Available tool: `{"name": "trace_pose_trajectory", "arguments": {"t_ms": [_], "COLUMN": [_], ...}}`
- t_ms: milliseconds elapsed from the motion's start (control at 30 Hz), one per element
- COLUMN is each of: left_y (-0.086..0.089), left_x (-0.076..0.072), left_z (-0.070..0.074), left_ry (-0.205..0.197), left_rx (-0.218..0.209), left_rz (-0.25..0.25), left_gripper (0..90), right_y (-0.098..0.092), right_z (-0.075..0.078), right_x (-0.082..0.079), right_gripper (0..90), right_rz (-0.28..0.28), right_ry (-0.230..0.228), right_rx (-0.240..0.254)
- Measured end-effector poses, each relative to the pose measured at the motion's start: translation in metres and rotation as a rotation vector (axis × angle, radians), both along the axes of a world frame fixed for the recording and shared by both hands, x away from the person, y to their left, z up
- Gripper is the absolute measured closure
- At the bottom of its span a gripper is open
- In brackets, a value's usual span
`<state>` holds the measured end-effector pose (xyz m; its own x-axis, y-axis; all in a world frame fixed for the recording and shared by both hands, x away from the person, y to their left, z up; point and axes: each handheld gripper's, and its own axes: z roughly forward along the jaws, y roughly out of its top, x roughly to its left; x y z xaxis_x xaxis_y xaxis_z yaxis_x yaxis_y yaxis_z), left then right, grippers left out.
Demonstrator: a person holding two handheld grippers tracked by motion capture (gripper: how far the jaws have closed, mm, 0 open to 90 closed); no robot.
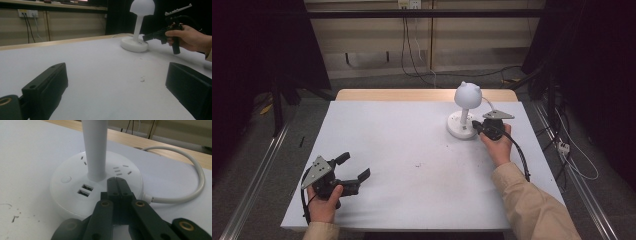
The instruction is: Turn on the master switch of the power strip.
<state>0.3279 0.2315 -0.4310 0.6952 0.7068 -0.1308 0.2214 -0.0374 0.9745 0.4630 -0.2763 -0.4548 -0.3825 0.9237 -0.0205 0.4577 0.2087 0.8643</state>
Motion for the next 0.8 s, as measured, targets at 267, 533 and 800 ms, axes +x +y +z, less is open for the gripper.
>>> {"name": "trace_pose_trajectory", "arguments": {"t_ms": [267,533,800], "left_y": [-0.002,-0.002,-0.003], "left_x": [0.0,0.002,0.001], "left_z": [0.0,-0.001,-0.002], "left_ry": [0.003,0.006,0.011], "left_rx": [0.001,0.005,0.005], "left_rz": [-0.004,-0.012,-0.009], "left_gripper": [3.9,3.9,3.9], "right_y": [-0.003,-0.004,-0.007], "right_z": [0.0,0.001,0.003], "right_x": [-0.006,-0.013,-0.021], "right_gripper": [82.1,65.5,44.4], "right_rz": [0.016,0.014,0.008], "right_ry": [0.015,0.028,0.043], "right_rx": [0.025,0.068,0.099]}}
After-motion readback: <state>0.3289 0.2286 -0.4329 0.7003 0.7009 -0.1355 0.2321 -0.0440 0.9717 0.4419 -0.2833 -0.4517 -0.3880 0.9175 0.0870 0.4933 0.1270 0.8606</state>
